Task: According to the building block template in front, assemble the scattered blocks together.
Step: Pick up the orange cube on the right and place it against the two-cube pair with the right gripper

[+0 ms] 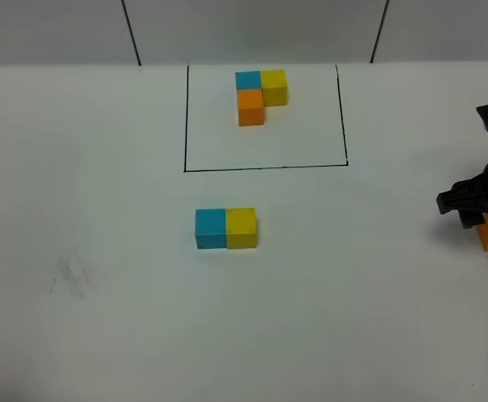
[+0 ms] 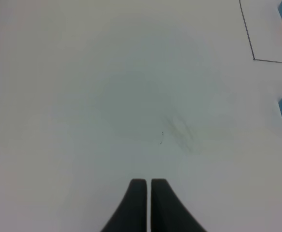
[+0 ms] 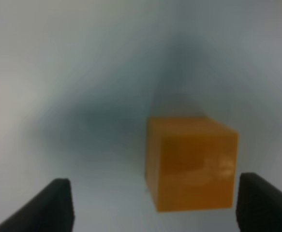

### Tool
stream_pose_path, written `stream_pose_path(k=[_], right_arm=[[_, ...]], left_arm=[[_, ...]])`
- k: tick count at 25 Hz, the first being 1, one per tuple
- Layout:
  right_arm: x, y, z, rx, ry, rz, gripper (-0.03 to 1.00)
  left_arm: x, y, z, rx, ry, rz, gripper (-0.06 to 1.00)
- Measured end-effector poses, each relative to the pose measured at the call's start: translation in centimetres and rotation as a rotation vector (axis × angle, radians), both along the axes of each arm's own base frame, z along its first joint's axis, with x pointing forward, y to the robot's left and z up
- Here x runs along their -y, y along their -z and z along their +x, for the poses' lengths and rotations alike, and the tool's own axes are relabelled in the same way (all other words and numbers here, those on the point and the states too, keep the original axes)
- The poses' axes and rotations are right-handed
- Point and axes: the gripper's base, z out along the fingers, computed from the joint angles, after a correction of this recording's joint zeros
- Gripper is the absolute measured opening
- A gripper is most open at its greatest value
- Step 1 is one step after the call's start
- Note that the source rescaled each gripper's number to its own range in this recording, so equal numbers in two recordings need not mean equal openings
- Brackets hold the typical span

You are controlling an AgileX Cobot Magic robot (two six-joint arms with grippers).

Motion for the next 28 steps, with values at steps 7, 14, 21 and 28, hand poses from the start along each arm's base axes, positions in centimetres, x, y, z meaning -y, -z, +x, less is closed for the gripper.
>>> stream_pose_path(k=[7, 14, 21, 28], right_arm=[[2.0, 1.2, 0.6, 0.01, 0.047, 0.007, 0.81], [2.3, 3.3, 0.8, -0.036, 0.047, 0.008, 0.81], [3.0, 4.9, 0.9, -0.069, 0.066, 0.012, 0.79], [3.1, 5.2, 1.0, -0.08, 0.044, 0.007, 0.53]], left_arm=[[0.0, 0.0, 0.0, 0.0, 0.0, 0.0, 0.0], [0.0, 0.0, 0.0, 0.0, 0.0, 0.0, 0.0], [0.0, 0.0, 0.0, 0.0, 0.0, 0.0, 0.0], [0.0, 0.0, 0.0, 0.0, 0.0, 0.0, 0.0]])
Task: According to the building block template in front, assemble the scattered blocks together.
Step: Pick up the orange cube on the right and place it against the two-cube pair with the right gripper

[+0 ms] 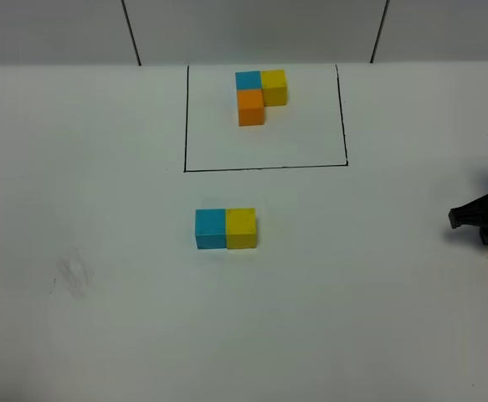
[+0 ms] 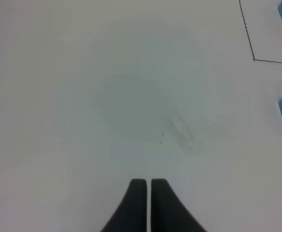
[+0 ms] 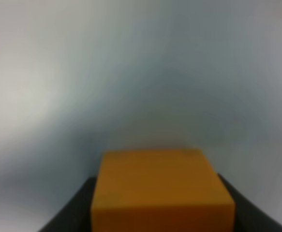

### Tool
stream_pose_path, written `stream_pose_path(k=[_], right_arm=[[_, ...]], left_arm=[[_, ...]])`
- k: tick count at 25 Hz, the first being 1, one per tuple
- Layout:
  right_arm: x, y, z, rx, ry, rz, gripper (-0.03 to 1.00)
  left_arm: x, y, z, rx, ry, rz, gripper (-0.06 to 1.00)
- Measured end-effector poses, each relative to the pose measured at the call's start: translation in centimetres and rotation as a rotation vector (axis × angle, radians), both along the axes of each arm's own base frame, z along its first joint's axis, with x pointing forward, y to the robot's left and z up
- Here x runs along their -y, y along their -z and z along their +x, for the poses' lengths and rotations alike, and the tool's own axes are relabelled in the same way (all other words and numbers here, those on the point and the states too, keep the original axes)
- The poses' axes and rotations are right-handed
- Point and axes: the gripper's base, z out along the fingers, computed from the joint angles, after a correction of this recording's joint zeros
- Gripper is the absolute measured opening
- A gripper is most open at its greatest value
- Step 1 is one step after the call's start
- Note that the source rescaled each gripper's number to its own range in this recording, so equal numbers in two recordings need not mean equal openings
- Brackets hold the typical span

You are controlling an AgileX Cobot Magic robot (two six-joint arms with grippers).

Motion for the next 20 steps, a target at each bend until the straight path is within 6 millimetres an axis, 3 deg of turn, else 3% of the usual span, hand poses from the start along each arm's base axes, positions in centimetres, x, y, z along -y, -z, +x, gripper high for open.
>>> stream_pose_path(k=[12, 20], right_arm=[[-1.1, -0.9, -0.2, 0.006, -0.061, 0.04, 0.53], [-3.7, -8.8, -1.8, 0.2, -0.145, 0.042, 0.53]], left_arm=[[0.0, 0.0, 0.0, 0.0, 0.0, 0.0, 0.0], [0.0, 0.0, 0.0, 0.0, 0.0, 0.0, 0.0]])
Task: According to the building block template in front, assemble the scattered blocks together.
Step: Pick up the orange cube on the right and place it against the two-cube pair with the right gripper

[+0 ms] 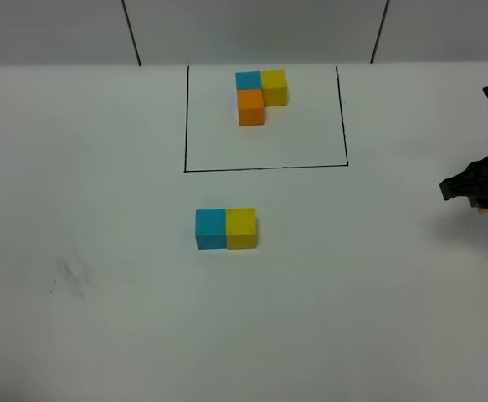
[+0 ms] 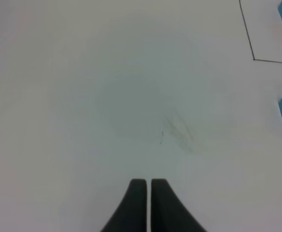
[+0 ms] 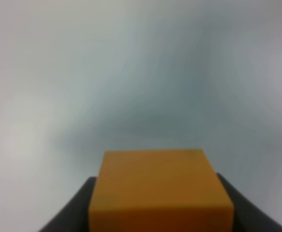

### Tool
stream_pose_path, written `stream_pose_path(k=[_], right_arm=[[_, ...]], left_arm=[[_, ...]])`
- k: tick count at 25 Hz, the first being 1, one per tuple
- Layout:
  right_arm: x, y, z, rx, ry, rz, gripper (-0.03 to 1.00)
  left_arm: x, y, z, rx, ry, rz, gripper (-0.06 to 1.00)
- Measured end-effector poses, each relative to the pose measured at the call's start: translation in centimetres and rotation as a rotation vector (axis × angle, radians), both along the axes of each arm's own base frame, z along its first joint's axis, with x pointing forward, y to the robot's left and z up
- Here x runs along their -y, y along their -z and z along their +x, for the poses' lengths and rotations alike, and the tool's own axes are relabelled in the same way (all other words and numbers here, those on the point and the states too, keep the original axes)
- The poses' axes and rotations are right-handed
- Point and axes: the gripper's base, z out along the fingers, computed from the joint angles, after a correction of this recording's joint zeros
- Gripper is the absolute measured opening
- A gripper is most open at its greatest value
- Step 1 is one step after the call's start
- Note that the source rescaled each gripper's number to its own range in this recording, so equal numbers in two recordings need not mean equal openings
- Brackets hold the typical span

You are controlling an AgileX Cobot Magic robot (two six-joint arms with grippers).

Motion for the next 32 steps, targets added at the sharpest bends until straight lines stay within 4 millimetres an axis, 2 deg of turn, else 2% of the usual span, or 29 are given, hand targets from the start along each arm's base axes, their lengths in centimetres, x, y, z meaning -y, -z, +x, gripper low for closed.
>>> stream_pose_path(k=[5, 8, 12, 16, 22, 25, 29, 32], right_arm=[[-1.7, -4.5, -2.5, 0.075, -0.059, 0.002, 0.53], [-3.0, -6.5, -4.3, 0.091, -0.102, 0.009, 0.53], [-5.4, -8.5, -6.9, 0.101, -0.19, 0.049, 0.53], [-8.9, -9.8, -9.5, 0.118, -0.333, 0.102, 0.53], [-14.2, -9.9, -12.9, 0.109, -0.491, 0.19, 0.53], [-16.6, -9.6, -14.0, 0.126, -0.541, 0.227, 0.53], [-18.9, -7.7, -14.1, 0.084, -0.542, 0.231, 0.53], [-20.1, -6.3, -13.4, 0.075, -0.539, 0.237, 0.53]], left_arm=[[0.0, 0.0, 0.0, 0.0, 0.0, 0.0, 0.0], [0.0, 0.0, 0.0, 0.0, 0.0, 0.0, 0.0], [0.0, 0.0, 0.0, 0.0, 0.0, 0.0, 0.0], [0.0, 0.0, 0.0, 0.0, 0.0, 0.0, 0.0], [0.0, 0.0, 0.0, 0.0, 0.0, 0.0, 0.0], [0.0, 0.0, 0.0, 0.0, 0.0, 0.0, 0.0], [0.0, 0.0, 0.0, 0.0, 0.0, 0.0, 0.0], [0.0, 0.0, 0.0, 0.0, 0.0, 0.0, 0.0]])
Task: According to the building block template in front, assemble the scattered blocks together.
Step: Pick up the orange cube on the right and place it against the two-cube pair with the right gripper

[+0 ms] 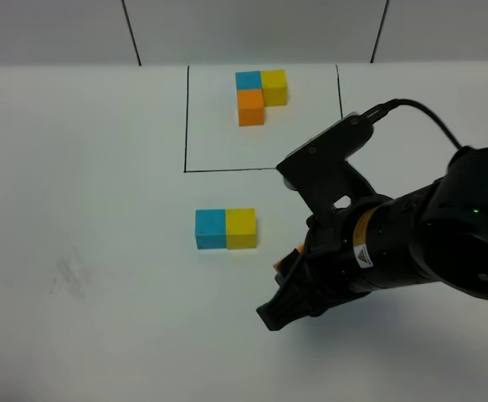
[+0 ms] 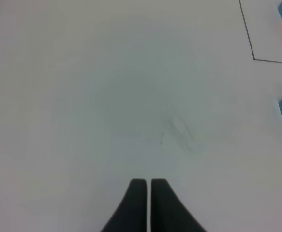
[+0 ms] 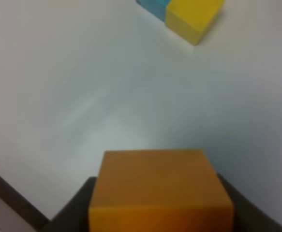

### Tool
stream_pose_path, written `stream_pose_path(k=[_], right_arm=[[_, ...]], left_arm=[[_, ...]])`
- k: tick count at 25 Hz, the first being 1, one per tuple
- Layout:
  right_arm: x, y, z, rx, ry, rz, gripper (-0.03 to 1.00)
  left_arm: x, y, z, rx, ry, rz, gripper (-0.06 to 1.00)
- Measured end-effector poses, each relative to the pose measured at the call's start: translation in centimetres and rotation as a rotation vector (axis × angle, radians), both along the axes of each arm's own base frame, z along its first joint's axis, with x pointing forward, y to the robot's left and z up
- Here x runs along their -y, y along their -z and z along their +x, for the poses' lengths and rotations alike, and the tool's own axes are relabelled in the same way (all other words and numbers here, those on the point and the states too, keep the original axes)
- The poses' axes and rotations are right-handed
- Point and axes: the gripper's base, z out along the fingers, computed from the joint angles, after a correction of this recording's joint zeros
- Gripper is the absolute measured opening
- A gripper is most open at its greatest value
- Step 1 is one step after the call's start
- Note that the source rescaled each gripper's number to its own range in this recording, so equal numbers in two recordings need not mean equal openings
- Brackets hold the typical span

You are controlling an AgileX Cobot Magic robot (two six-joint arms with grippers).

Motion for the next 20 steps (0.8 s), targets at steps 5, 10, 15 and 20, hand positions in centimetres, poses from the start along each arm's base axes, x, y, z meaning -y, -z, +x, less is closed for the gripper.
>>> stream_pose_path(k=[5, 10, 15, 20], right_arm=[[-1.8, 1.9, 1.2, 0.009, -0.001, 0.044, 0.53], [-2.5, 2.1, 1.7, 0.044, -0.006, 0.102, 0.53], [-2.7, 1.9, 1.8, 0.059, -0.007, 0.124, 0.53], [-2.8, 2.2, 1.9, 0.034, 0.039, 0.144, 0.53]], left_arm=[[0.0, 0.0, 0.0, 0.0, 0.0, 0.0, 0.0], [0.0, 0.0, 0.0, 0.0, 0.0, 0.0, 0.0], [0.0, 0.0, 0.0, 0.0, 0.0, 0.0, 0.0], [0.0, 0.0, 0.0, 0.0, 0.0, 0.0, 0.0]])
